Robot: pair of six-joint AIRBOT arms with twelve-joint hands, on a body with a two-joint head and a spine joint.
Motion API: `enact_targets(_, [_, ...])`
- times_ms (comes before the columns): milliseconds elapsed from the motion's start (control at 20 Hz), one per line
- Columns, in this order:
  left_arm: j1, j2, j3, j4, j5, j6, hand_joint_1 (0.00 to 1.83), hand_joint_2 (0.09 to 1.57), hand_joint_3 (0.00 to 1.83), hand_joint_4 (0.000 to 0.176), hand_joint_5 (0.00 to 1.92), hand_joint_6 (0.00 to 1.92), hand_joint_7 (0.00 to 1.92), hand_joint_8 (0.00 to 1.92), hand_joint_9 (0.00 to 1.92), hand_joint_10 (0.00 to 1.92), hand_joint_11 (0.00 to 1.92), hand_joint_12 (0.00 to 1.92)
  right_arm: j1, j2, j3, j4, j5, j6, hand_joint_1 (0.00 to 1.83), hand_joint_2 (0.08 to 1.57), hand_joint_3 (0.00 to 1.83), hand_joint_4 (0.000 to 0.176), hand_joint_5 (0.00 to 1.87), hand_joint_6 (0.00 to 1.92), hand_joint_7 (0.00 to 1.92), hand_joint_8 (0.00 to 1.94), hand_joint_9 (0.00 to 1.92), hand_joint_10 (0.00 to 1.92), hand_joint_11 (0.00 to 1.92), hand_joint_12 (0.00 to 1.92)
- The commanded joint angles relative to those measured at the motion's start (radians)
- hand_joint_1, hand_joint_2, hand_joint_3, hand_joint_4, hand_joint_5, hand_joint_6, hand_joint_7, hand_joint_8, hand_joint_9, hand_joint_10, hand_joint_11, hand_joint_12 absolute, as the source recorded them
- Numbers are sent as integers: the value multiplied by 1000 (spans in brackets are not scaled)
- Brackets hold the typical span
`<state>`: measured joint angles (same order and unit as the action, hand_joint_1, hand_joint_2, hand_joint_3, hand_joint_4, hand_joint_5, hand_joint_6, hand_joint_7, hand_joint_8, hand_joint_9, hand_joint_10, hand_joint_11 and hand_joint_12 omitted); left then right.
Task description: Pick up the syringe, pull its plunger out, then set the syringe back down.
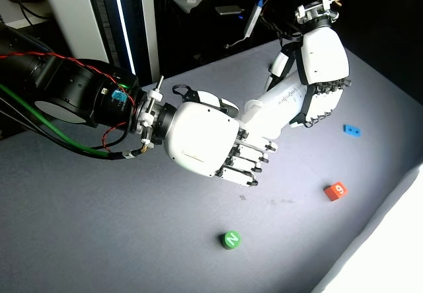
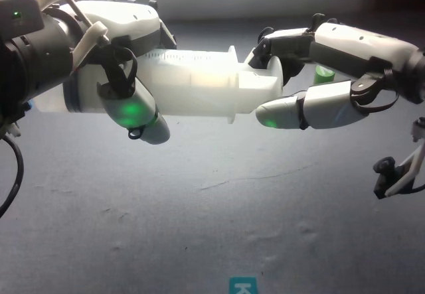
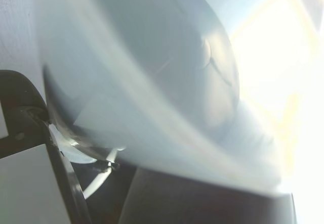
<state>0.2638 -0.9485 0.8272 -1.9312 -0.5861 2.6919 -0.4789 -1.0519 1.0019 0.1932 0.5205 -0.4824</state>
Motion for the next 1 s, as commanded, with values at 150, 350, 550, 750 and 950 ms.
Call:
enact_targets(150, [-36, 3, 11, 38, 10, -19, 1353, 1173, 1, 0, 958, 972, 761, 1270, 744, 1466, 677, 1467, 1, -5, -1, -25, 107, 12, 1127, 1260, 1, 16, 704, 1352, 729, 1450, 537, 1160, 219, 1527])
enact_targets(350, [-43, 3, 12, 36, 9, -19, 1352, 1176, 0, 0, 962, 968, 759, 1267, 735, 1478, 660, 1457, 12, -3, 1, -25, 107, 9, 1148, 1258, 0, 0, 639, 1419, 813, 1369, 659, 1151, 304, 1472])
enact_targets(550, [-48, 3, 9, 28, 6, -19, 1358, 1159, 0, 0, 983, 924, 799, 1227, 768, 1434, 697, 1418, 22, 5, 1, -25, 106, 5, 1143, 1259, 0, 0, 664, 1391, 789, 1404, 626, 1224, 280, 1519])
enact_targets(750, [-53, 3, 8, 27, 2, -19, 1357, 1162, 0, 0, 980, 935, 787, 1239, 765, 1437, 700, 1432, 21, 30, 0, -25, 100, -1, 1138, 1259, 0, 0, 663, 1417, 784, 1384, 603, 1204, 259, 1517])
enact_targets(950, [-58, 3, 6, 25, -4, -19, 1353, 1174, 0, 0, 960, 968, 759, 1280, 742, 1461, 670, 1443, 21, 68, 0, -21, 100, 0, 1135, 1261, 0, 0, 669, 1398, 772, 1406, 602, 1163, 242, 1520])
